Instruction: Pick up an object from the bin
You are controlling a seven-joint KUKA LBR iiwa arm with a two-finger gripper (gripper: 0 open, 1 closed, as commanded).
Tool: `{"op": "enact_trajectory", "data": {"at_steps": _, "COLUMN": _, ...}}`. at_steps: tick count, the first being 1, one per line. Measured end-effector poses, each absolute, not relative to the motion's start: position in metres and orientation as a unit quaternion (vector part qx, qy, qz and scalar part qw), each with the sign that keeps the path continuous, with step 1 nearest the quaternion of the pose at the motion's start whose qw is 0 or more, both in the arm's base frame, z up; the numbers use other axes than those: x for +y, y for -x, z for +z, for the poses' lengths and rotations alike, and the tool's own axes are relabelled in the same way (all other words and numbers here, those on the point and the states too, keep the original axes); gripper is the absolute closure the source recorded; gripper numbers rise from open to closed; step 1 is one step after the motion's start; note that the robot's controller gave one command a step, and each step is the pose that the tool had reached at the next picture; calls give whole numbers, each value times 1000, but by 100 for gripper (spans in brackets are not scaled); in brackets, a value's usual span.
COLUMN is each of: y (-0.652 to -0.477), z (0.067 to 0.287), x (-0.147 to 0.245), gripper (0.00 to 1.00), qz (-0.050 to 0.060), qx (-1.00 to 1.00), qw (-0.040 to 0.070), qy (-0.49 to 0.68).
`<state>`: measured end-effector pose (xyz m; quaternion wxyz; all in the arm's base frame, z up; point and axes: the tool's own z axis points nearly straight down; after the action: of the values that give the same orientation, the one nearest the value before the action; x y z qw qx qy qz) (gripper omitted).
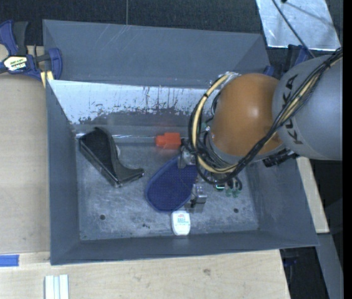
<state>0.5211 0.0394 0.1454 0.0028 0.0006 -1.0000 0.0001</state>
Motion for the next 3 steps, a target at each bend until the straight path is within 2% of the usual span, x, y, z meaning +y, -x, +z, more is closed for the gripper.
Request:
{"op": "enact_trajectory", "data": {"at_steps": 1, "y": -556, "z": 73, "x": 40, "gripper": 0, "qz": 0, "qx": -993, "qw": -2, "qy": -120}}
{"op": "enact_trajectory", "data": {"at_steps": 2, "y": -557, "z": 75, "x": 40, "gripper": 100, "qz": 0, "qx": -993, "qw": -3, "qy": -120}}
{"op": "enact_trajectory", "data": {"at_steps": 3, "y": -536, "z": 283, "x": 34, "gripper": 100, "qz": 2, "qx": -891, "qw": -5, "qy": -454}}
